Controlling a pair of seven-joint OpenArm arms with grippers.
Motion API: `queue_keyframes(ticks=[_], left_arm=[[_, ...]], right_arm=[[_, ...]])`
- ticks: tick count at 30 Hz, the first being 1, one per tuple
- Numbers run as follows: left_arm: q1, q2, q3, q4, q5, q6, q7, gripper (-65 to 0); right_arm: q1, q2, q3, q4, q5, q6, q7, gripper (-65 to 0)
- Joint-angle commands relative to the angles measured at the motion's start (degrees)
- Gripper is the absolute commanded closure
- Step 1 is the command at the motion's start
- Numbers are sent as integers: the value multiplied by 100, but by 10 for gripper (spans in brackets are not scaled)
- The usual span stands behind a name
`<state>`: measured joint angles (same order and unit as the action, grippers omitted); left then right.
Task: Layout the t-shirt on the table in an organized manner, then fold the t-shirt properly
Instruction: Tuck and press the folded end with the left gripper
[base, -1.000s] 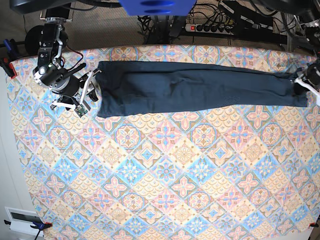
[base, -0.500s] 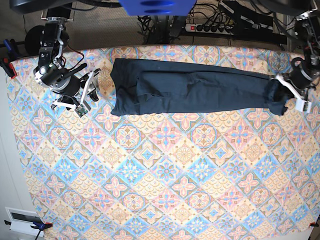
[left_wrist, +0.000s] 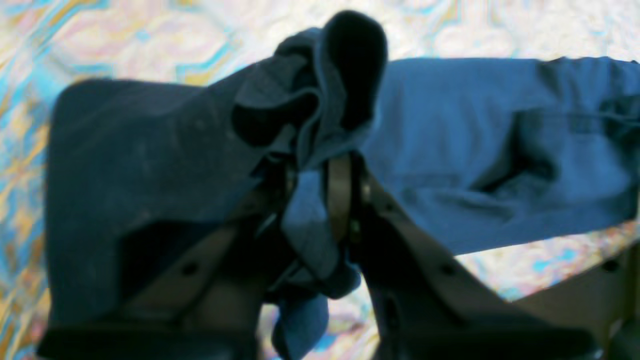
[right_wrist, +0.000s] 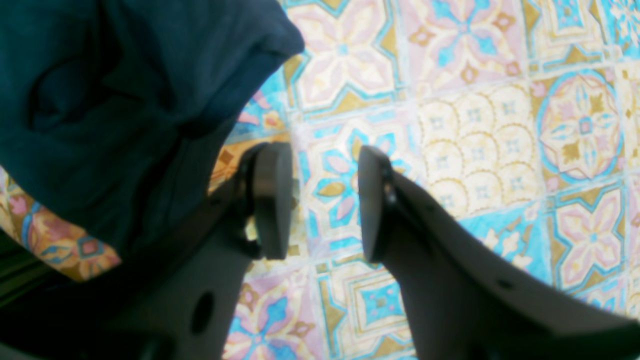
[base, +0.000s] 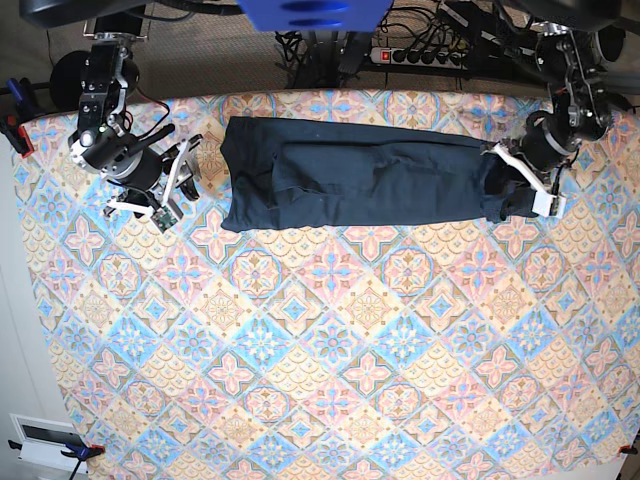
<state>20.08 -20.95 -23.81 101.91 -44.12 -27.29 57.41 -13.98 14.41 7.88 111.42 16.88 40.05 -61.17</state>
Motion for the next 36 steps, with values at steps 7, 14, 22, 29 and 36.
queue_keyframes(ticks=[7,14,22,29,36], left_arm=[[-263,-81,601,-182,-102,-18,-128,0],[-280,-81,751,-191,-120,-18,-119,-26],[-166,-90,803,126,-190,-54,-119,-388],[54,-239,144,715,-902,-62,-110,-432],[54,-476,-58,11,-771,-62,-119,-432]], right_arm=[[75,57,34,116,57,-5,108,-213],[92,57,43,116,57,-5,108,-213],[92,57,43,116,57,-5,117,-213],[83,57,43,124,57,-5,108,-213],[40,57,16,133,57,-5,90,-213]])
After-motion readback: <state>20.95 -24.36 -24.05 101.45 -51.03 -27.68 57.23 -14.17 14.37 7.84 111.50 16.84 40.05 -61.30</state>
